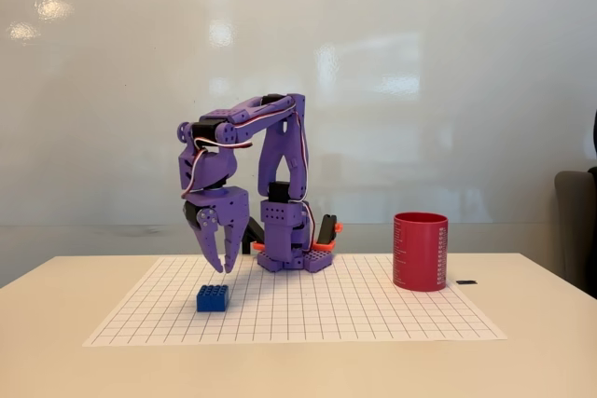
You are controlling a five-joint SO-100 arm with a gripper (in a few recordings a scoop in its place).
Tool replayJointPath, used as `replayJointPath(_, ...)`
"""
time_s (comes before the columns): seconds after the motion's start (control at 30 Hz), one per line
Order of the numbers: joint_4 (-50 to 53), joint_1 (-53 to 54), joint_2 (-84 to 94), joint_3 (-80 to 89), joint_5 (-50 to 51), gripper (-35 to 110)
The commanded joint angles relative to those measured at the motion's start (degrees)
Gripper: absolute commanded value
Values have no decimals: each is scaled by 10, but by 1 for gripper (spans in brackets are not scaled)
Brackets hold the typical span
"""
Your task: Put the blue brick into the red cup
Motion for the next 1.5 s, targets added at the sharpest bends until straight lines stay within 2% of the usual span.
replayJointPath(0.0,11,1,42,11,-12,54)
replayJointPath(0.03,8,9,46,19,-9,71)
replayJointPath(0.37,-49,31,40,76,-33,72)
replayJointPath(0.7,-121,-10,28,155,-28,72)
replayJointPath(0.8,-129,-16,28,155,-47,58)
replayJointPath(0.83,-136,-17,28,155,-56,47)
replayJointPath(0.93,-151,-8,28,153,-73,0)
replayJointPath(1.47,-156,3,38,134,-85,-1)
